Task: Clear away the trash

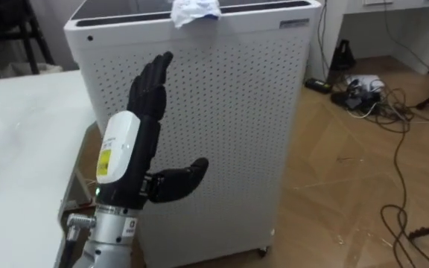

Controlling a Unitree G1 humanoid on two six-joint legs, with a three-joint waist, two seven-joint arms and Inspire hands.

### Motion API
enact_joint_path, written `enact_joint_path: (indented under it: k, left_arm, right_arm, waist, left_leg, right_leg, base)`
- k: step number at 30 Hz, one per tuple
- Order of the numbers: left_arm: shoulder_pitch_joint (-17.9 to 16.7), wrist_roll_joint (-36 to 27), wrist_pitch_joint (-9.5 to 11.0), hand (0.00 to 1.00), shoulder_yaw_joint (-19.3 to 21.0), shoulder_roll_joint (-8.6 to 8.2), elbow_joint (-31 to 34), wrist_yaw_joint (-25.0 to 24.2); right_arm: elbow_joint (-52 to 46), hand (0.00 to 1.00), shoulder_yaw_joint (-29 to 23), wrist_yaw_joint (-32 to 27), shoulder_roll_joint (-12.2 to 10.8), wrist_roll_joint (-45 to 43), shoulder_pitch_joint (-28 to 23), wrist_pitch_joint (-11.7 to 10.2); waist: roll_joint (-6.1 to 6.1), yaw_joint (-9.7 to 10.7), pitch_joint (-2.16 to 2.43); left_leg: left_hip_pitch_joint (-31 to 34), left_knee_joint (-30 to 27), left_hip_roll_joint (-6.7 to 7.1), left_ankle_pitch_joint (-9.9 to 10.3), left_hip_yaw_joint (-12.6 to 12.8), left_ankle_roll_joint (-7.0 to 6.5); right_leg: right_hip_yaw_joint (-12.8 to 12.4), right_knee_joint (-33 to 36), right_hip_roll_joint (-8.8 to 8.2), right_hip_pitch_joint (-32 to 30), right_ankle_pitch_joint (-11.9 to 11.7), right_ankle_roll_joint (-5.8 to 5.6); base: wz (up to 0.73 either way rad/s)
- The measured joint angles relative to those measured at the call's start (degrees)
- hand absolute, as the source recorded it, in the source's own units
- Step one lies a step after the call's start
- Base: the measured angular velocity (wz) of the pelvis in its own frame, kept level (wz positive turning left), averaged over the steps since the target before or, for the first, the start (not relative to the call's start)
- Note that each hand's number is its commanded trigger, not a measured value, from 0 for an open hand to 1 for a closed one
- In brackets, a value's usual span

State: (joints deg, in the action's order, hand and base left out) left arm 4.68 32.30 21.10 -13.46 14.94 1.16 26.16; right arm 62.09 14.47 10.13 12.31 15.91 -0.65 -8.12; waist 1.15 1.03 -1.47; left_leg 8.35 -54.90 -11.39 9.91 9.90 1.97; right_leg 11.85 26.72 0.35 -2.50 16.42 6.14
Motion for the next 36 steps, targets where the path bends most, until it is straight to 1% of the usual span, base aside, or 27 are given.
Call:
enact_joint_path:
  k: [1,3,4,6,7,9,10,11,12,13,14,15,17,18,19,20,21,22,24,25,26,27,28,29,31,33,36]
  left_arm:
    - [0.05,-0.08,0.62,0.00,0.00,-0.01,0.00,0.19]
    - [0.04,0.06,1.23,0.00,0.00,-0.17,-0.02,0.77]
    - [0.02,0.39,1.30,0.00,0.10,-0.19,0.00,1.37]
    - [0.01,2.07,1.46,0.00,0.33,-0.37,0.01,2.33]
    - [0.01,2.75,1.50,0.00,0.38,-0.46,0.07,2.40]
    - [0.01,4.31,1.77,0.00,0.79,-0.54,1.87,2.41]
    - [0.05,4.62,2.07,0.00,1.05,-0.53,2.44,2.44]
    - [0.06,5.68,2.76,0.00,1.67,-0.62,3.10,2.70]
    - [0.03,6.14,2.86,0.00,1.84,-0.61,3.40,2.89]
    - [0.01,6.59,2.94,0.00,1.99,-0.62,3.91,3.19]
    - [-0.10,7.25,2.95,0.00,2.04,-0.47,4.48,3.28]
    - [-0.11,7.22,2.97,0.00,2.11,-0.37,5.32,3.33]
    - [-0.11,7.24,2.96,0.00,2.11,-0.30,6.07,3.35]
    - [-0.11,7.24,2.96,0.00,2.11,-0.29,6.08,3.35]
    - [-0.05,7.24,2.94,0.00,2.11,-0.27,6.09,3.38]
    - [0.09,7.18,2.93,0.00,2.04,-0.25,6.09,3.40]
    - [0.40,7.25,2.93,0.00,1.94,-0.24,6.09,3.40]
    - [0.56,7.25,2.92,0.00,1.93,-0.18,6.13,3.40]
    - [1.10,7.38,2.90,0.00,1.88,-0.06,6.27,3.51]
    - [1.26,7.50,2.75,0.00,1.88,-0.05,6.81,3.52]
    - [1.41,8.36,2.43,0.00,1.93,0.05,7.77,3.52]
    - [1.49,9.22,2.28,0.00,1.93,0.12,8.57,3.52]
    - [1.49,9.84,2.25,0.00,1.93,0.08,8.76,3.52]
    - [1.61,10.82,2.29,0.00,1.94,0.29,9.28,3.54]
    - [2.48,11.00,2.27,0.00,2.19,0.42,10.39,3.74]
    - [3.08,10.92,2.60,0.00,2.44,0.15,11.99,5.05]
    - [3.12,11.17,3.87,0.00,2.84,0.23,14.05,6.13]
  right_arm:
    - [-0.29,1.00,-0.09,-0.13,0.56,0.03,0.01,-0.02]
    - [0.05,1.00,-0.13,-0.80,1.23,0.02,0.01,-0.02]
    - [0.29,1.00,-0.08,-1.15,1.51,0.04,0.00,-0.02]
    - [0.62,1.00,-0.02,-2.05,1.43,0.06,0.00,-0.02]
    - [0.67,1.00,-0.03,-2.11,1.48,0.05,0.00,-0.02]
    - [0.71,1.00,-0.01,-2.52,1.59,0.03,0.01,-0.02]
    - [0.71,1.00,-0.01,-2.53,1.60,0.03,0.01,-0.02]
    - [0.71,1.00,0.02,-2.54,1.53,0.03,-0.07,0.05]
    - [0.70,1.00,0.02,-2.56,1.51,0.05,-0.14,0.10]
    - [0.70,1.00,0.02,-2.72,1.52,0.08,-0.37,0.12]
    - [0.68,1.00,0.00,-2.78,1.43,0.01,-1.02,0.14]
    - [0.37,1.00,-0.05,-2.77,1.41,0.02,-1.38,0.14]
    - [0.15,1.00,-0.03,-2.77,1.19,0.03,-1.25,0.14]
    - [0.15,1.00,-0.02,-2.76,1.12,0.03,-1.24,0.14]
    - [0.16,1.00,-0.02,-2.78,1.09,0.02,-1.18,0.14]
    - [0.16,1.00,0.08,-2.79,1.07,0.12,-1.12,0.14]
    - [0.15,1.00,0.21,-2.81,1.11,0.18,-1.00,0.15]
    - [0.15,1.00,0.41,-2.82,1.09,0.19,-0.88,0.15]
    - [0.16,1.00,0.69,-2.81,1.05,0.14,-0.73,0.14]
    - [0.16,1.00,0.47,-2.73,1.22,0.11,-0.66,0.14]
    - [0.19,1.00,0.21,-2.48,1.35,0.06,-0.70,0.14]
    - [0.27,1.00,0.15,-2.37,1.26,-0.01,-0.83,0.15]
    - [0.42,1.00,0.10,-2.40,1.25,-0.03,-0.92,0.15]
    - [0.57,1.00,0.09,-2.50,1.29,0.01,-1.12,0.13]
    - [0.60,1.00,0.09,-2.50,1.33,0.45,-1.00,-0.05]
    - [0.95,1.00,0.10,-1.91,0.99,0.62,-1.14,-0.10]
    - [1.45,1.00,-0.13,-1.76,0.98,-0.03,-1.13,-0.10]
  waist:
    - [0.05,0.47,0.00]
    - [-0.14,0.06,-0.06]
    - [-0.24,-0.65,-0.02]
    - [-0.77,-1.48,0.05]
    - [-0.92,-1.48,0.12]
    - [-1.21,-1.68,0.38]
    - [-1.21,-1.68,0.40]
    - [-1.37,-1.76,0.67]
    - [-1.39,-1.90,0.77]
    - [-1.50,-2.41,0.92]
    - [-2.23,-2.77,1.14]
    - [-2.72,-2.80,1.26]
    - [-3.35,-2.97,1.02]
    - [-3.45,-2.98,1.04]
    - [-3.43,-2.91,1.07]
    - [-3.30,-2.70,1.09]
    - [-2.96,-2.77,1.12]
    - [-2.79,-2.83,1.12]
    - [-2.42,-2.50,1.08]
    - [-1.98,-2.56,1.07]
    - [-1.52,-2.27,1.00]
    - [-1.42,-2.20,0.86]
    - [-1.21,-2.14,0.87]
    - [-0.32,-2.23,0.85]
    - [0.53,-3.03,0.77]
    - [0.57,-2.87,0.68]
    - [-0.21,-2.22,0.42]
  left_leg:
    - [2.74,-0.93,0.85,0.61,-1.39,-0.40]
    - [6.72,1.59,2.44,1.36,-2.05,-1.07]
    - [8.65,5.85,3.72,1.31,-2.17,-0.99]
    - [10.21,19.21,6.25,0.40,-2.92,0.13]
    - [10.32,22.69,6.76,-0.12,-2.97,0.50]
    - [9.99,33.75,8.40,-4.00,-3.53,0.41]
    - [9.92,35.36,8.66,-5.24,-3.90,0.08]
    - [9.52,36.50,9.23,-8.03,-4.27,-0.74]
    - [8.85,36.64,9.38,-9.20,-4.14,-1.51]
    - [7.69,36.53,9.90,-10.39,-3.73,-3.00]
    - [6.60,35.49,11.09,-10.21,-3.48,-3.64]
    - [6.40,34.35,11.94,-8.79,-3.46,-4.09]
    - [6.60,31.78,12.81,-6.43,-3.40,-4.60]
    - [6.64,30.95,13.08,-5.67,-3.46,-4.81]
    - [6.59,29.29,13.48,-3.89,-3.42,-5.24]
    - [6.64,27.53,14.07,-2.25,-3.42,-5.72]
    - [6.83,25.66,14.34,-0.78,-3.13,-6.36]
    - [6.87,24.87,14.44,-0.26,-2.79,-6.75]
    - [6.75,23.19,15.32,0.76,-1.85,-8.23]
    - [6.00,23.30,15.75,2.09,-1.21,-8.83]
    - [4.87,23.66,16.50,4.13,-1.26,-9.36]
    - [3.87,23.47,17.48,5.16,-1.66,-10.01]
    - [3.28,23.59,17.94,5.43,-2.22,-10.24]
    - [1.97,24.36,18.20,5.76,-2.99,-10.61]
    - [0.51,26.63,18.23,5.70,-3.97,-10.76]
    - [-1.74,28.99,18.07,5.05,-5.45,-10.75]
    - [-3.25,29.98,18.08,5.12,-7.85,-10.35]
  right_leg:
    - [-0.82,0.65,0.22,-0.13,0.86,0.23]
    - [-1.64,1.07,-0.09,-0.30,1.22,0.43]
    - [-1.94,1.03,-0.40,-0.12,1.33,0.71]
    - [-3.22,0.27,-0.36,0.63,2.00,0.80]
    - [-3.41,-0.03,-0.35,1.04,2.18,0.70]
    - [-3.90,-0.36,-0.31,2.25,3.39,0.25]
    - [-4.03,-0.40,-0.24,2.62,3.84,0.06]
    - [-4.63,-0.48,-0.31,3.35,4.60,-0.50]
    - [-4.90,-0.88,-0.39,3.95,4.90,-0.78]
    - [-5.39,-1.54,-0.92,5.20,5.45,-1.62]
    - [-5.19,-2.47,-2.15,6.60,5.97,-2.54]
    - [-4.63,-3.02,-3.12,7.63,6.29,-3.15]
    - [-3.79,-2.98,-4.37,8.66,6.75,-4.00]
    - [-3.66,-2.97,-4.66,9.07,6.82,-4.14]
    - [-3.21,-2.84,-5.21,9.95,7.01,-4.79]
    - [-1.69,-2.19,-5.94,10.93,7.31,-5.38]
    - [-0.58,0.06,-6.69,10.96,7.49,-5.72]
    - [-0.46,1.73,-7.13,10.77,7.50,-5.75]
    - [-0.09,8.50,-8.91,8.94,6.85,-6.93]
    - [-0.02,13.80,-10.22,7.08,5.81,-8.59]
    - [0.57,18.76,-11.59,5.45,4.63,-9.53]
    - [0.94,22.53,-12.88,4.58,2.90,-9.58]
    - [0.99,24.15,-13.27,4.28,1.46,-9.65]
    - [0.27,26.64,-13.15,3.23,-1.18,-9.77]
    - [-0.59,27.10,-13.21,-0.20,0.86,-9.99]
    - [-2.46,21.08,-12.30,-4.08,4.24,-10.16]
    - [-3.93,7.21,-11.06,-4.75,3.17,-9.80]
  base:
    - [-0.19]
    - [-0.27]
    - [-0.46]
    - [-0.37]
    - [-0.15]
    - [-0.12]
    - [-0.11]
    - [-0.12]
    - [-0.22]
    - [-0.22]
    - [-0.13]
    - [0.00]
    - [0.03]
    - [0.07]
    - [0.15]
    - [0.19]
    - [0.17]
    - [0.20]
    - [0.28]
    - [0.35]
    - [0.41]
    - [0.38]
    - [0.33]
    - [0.17]
    - [0.12]
    - [0.30]
    - [0.55]
